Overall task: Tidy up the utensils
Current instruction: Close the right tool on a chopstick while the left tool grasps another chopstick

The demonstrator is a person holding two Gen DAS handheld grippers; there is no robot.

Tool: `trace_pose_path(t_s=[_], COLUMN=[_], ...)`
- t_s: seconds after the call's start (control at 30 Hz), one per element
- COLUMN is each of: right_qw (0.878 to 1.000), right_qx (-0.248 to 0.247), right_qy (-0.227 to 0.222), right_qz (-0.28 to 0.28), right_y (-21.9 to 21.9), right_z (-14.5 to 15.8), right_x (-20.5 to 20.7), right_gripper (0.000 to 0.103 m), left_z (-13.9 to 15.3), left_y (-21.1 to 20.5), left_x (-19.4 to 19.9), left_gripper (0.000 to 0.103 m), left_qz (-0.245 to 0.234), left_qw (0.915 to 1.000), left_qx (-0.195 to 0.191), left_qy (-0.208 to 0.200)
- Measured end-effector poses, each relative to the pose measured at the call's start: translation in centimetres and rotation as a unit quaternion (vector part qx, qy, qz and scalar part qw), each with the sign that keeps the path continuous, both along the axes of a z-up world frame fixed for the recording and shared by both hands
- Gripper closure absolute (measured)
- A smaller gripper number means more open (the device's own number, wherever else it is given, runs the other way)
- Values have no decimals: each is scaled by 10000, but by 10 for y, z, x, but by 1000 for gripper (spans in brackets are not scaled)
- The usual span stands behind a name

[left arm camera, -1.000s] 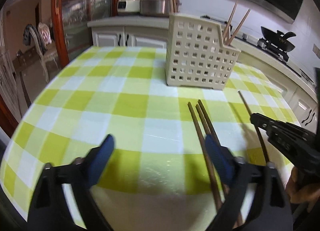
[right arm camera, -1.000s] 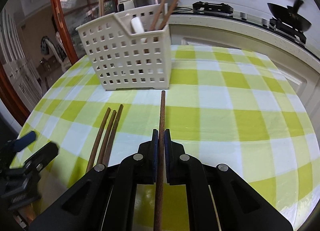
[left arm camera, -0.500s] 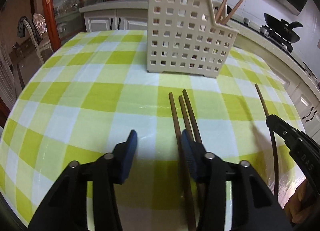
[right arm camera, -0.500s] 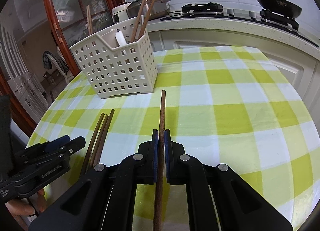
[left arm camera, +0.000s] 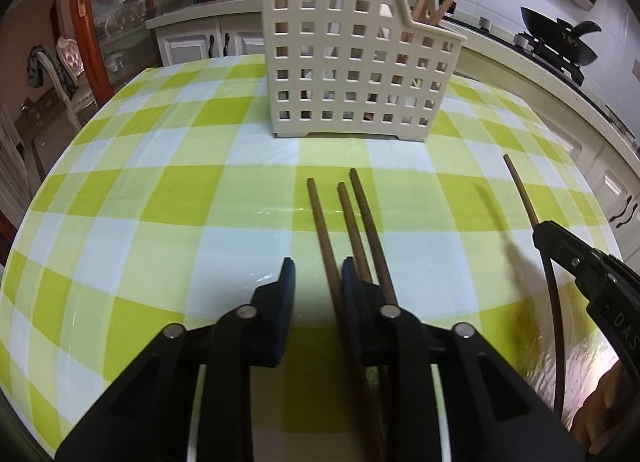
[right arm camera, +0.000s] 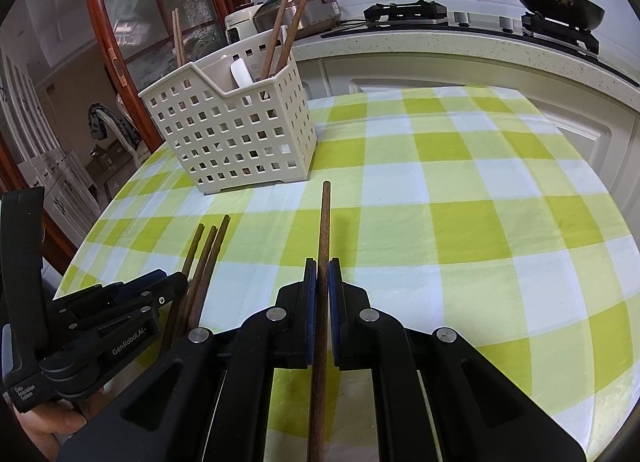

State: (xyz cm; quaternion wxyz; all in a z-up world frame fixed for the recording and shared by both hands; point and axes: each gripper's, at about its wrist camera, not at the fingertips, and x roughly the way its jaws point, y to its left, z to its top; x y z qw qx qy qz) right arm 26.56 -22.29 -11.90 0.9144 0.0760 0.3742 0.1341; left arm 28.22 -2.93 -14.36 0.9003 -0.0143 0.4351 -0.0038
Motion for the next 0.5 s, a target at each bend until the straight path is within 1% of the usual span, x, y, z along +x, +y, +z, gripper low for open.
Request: trace_pose_path(t_s=[0.1,0.17,0.3,0.4,0.47,0.5], right_qw=[10000,10000,10000,10000,10000,10000], right_qx=[1,-2,10,9,7,9], right_qy=[7,10,34,31,28,19], right_qz=[6,11,8,8,6,6], right_y=[1,1,1,1,1,0], right_z=[0,-1,-2,-2,-2,-1], right_x=[0,0,1,1,1,0], right_gripper=[97,97,97,97,97,97], left_z=[-1,-1,-1,-2,-1,-1], left_y=[-4,-5,-8,-5,-2,2], left_x=[-1,-1,-2,-2,-2,-2], left_gripper=[86,95,96,97,97,97], left_qz=[-55,-105,-210,-234,-254,-251], left_qw=[10000,9999,9996,9996,9996,9995], left_qx=[76,101,145,76,-48,-193], left_qy=[-19,-24,-76,-128,-108,-80])
